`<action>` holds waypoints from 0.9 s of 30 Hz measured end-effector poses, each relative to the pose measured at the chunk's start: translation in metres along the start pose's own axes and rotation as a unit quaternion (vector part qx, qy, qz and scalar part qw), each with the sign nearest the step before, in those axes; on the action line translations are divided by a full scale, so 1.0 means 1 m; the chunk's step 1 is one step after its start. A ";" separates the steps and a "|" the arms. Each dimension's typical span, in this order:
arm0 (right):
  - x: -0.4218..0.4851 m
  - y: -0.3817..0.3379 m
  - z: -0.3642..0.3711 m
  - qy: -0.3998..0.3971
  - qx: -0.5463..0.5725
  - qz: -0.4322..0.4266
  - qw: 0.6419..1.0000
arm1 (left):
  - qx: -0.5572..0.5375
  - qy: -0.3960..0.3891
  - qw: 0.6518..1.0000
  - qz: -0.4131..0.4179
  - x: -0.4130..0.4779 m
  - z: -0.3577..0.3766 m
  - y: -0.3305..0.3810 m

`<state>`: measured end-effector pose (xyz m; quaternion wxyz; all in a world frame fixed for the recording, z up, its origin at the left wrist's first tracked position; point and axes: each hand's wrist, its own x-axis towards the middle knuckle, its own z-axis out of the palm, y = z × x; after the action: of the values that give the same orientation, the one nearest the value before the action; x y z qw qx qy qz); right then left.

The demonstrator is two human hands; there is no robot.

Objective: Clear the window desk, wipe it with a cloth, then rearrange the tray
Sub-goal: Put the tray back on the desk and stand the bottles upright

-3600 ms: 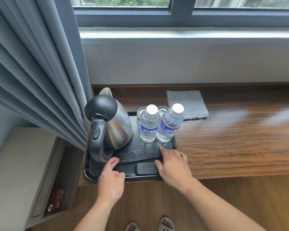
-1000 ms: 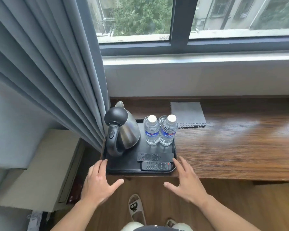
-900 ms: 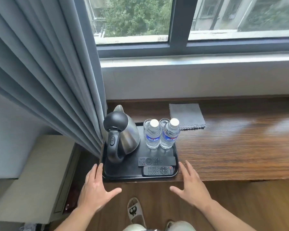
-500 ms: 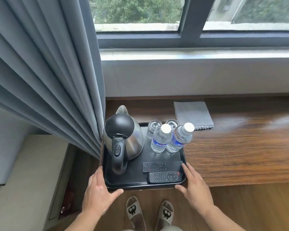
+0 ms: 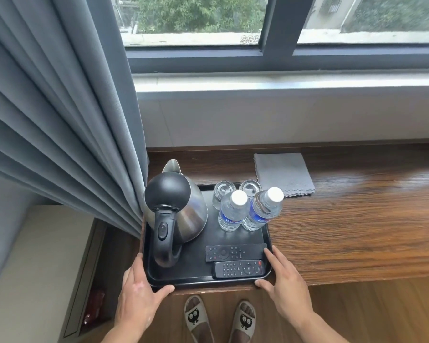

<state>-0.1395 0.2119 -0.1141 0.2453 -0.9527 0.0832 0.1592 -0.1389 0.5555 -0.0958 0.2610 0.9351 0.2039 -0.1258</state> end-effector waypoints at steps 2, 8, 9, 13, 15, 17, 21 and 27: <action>0.006 -0.004 -0.002 0.000 0.004 0.001 1.000 | -0.001 0.001 1.000 0.003 0.007 -0.002 0.002; 0.030 -0.014 -0.010 -0.002 -0.002 -0.003 1.000 | 0.000 0.008 1.000 0.015 0.030 -0.005 0.014; 0.035 -0.015 -0.011 -0.001 -0.003 -0.004 1.000 | 0.000 0.008 1.000 0.015 0.034 -0.006 0.016; 0.054 -0.019 -0.015 -0.003 -0.006 -0.003 1.000 | -0.001 0.015 1.000 0.021 0.052 -0.006 0.022; 0.064 -0.022 -0.018 -0.004 -0.007 -0.003 1.000 | -0.003 0.020 1.000 0.022 0.061 -0.006 0.026; 0.073 -0.025 -0.020 -0.004 -0.006 -0.004 1.000 | 0.000 0.023 1.000 0.020 0.069 -0.007 0.029; 0.089 -0.029 -0.024 0.002 -0.002 -0.001 1.000 | -0.001 0.023 0.999 0.025 0.086 -0.009 0.036; 0.102 -0.031 -0.028 -0.004 -0.012 -0.005 1.000 | -0.004 0.022 1.000 0.020 0.096 -0.011 0.043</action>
<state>-0.0292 0.2165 -0.1121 0.2350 -0.9553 0.0755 0.1627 -0.0332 0.5584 -0.1004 0.2627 0.9406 0.1911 -0.0992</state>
